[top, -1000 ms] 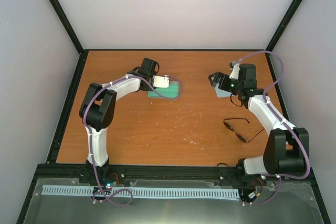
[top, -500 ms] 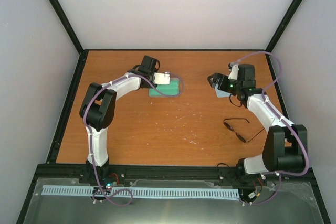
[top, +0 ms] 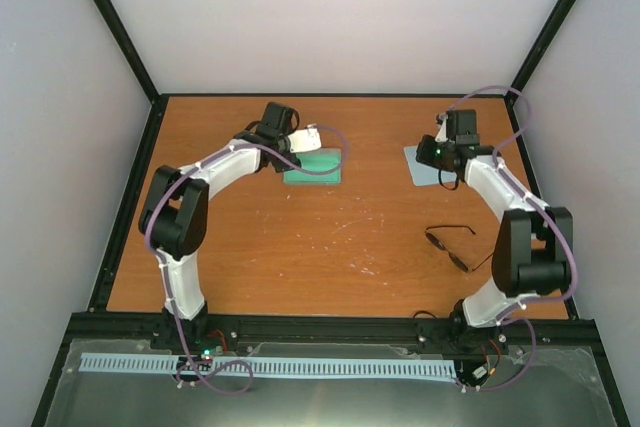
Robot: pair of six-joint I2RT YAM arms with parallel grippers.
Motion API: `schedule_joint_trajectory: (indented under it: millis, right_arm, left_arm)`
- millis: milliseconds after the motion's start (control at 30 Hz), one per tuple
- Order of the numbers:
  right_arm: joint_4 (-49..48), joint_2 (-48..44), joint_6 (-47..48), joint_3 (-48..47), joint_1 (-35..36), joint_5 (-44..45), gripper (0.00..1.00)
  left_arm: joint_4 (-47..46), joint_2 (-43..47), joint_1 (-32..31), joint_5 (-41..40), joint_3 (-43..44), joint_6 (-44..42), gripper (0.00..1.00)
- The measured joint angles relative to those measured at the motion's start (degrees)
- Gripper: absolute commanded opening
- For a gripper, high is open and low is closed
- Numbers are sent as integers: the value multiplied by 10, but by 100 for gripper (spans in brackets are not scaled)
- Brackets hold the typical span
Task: Organize the sunglasses
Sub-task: Place the sunglasses case at the center of the board, then move the glasses cleaning cloth to the center of the board.
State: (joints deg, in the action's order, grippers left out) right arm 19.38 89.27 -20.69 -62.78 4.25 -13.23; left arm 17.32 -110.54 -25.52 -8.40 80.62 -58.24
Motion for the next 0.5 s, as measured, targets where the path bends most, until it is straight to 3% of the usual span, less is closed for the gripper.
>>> schedule_joint_trajectory:
  millis: [200, 500]
  right_arm:
    - [76, 120, 9, -97, 0, 50, 3]
    - [141, 228, 13, -138, 0, 80, 3]
  left_arm:
    - [0, 57, 0, -3, 25, 116, 100]
    - [1, 120, 0, 1, 29, 224, 99]
